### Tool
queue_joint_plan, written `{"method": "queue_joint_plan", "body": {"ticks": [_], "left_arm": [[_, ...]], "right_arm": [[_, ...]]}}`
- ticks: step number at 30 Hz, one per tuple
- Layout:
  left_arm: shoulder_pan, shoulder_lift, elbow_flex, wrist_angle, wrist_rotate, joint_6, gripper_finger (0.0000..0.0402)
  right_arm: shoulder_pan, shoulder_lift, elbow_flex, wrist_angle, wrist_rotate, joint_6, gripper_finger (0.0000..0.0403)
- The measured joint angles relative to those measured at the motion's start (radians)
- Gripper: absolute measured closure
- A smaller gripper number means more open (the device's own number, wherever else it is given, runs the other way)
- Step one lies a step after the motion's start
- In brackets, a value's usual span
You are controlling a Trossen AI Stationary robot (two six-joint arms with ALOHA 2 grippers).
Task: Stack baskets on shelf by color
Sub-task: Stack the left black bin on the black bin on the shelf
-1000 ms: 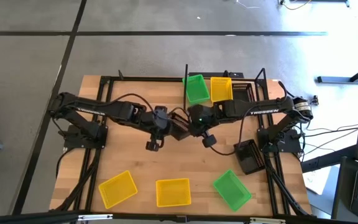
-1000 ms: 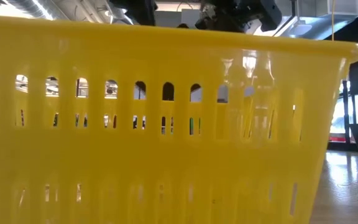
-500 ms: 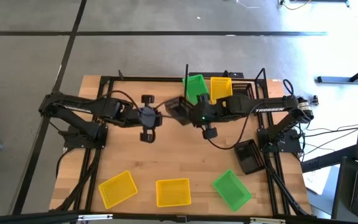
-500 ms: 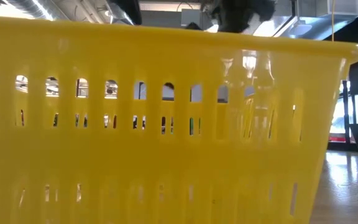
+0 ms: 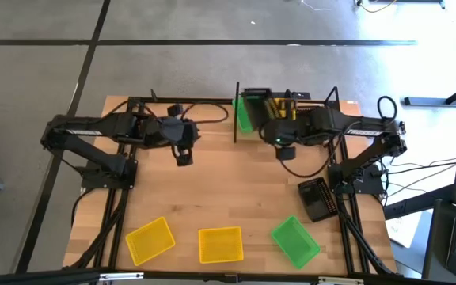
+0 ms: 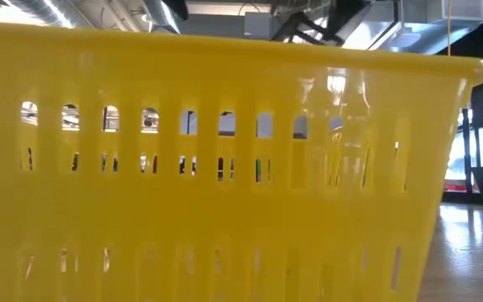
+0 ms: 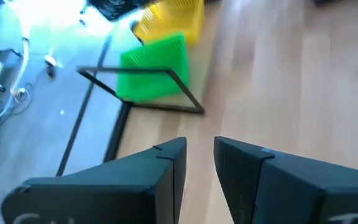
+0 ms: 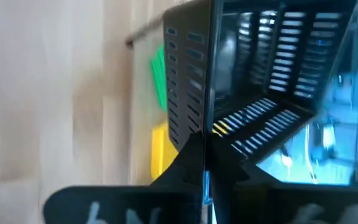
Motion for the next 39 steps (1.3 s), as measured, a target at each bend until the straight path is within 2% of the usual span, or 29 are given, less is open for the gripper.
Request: {"method": "queue_joint_plan", "body": {"ticks": [6,10,17,23,26,32,39], "left_arm": [[0.025,-0.022,-0.001,0.004,-0.001,-0.001,0.0328],[0.04,-0.021,-0.001,0.005,0.001,-0.002,0.0328],[0.064,-0.02,-0.001,0.011,0.056,-0.026,0.0328],[0.086,-0.02,-0.001,0.045,0.065,-0.027,0.0328],[0.103,-0.02,-0.001,0.084,0.115,-0.028,0.0328],[0.159,-0.02,-0.001,0.165,0.274,-0.03,0.0328],[0.189,-0.02,-0.001,0.177,0.294,-0.052,0.0328]], "right_arm": [[0.0,-0.063,0.0,-0.19,0.058,0.179,0.0403],[-0.008,-0.145,-0.058,-0.179,0.06,0.218,0.0403],[-0.047,-0.38,-0.308,-0.188,0.037,0.346,0.0403],[-0.089,-0.537,-0.533,-0.165,0.031,0.275,0.0403],[-0.113,-0.575,-0.629,-0.115,0.03,0.221,0.0403],[-0.168,-0.601,-0.777,-0.027,0.01,0.149,0.0403],[-0.234,-0.601,-0.878,0.04,0.005,0.072,0.0403]]}}
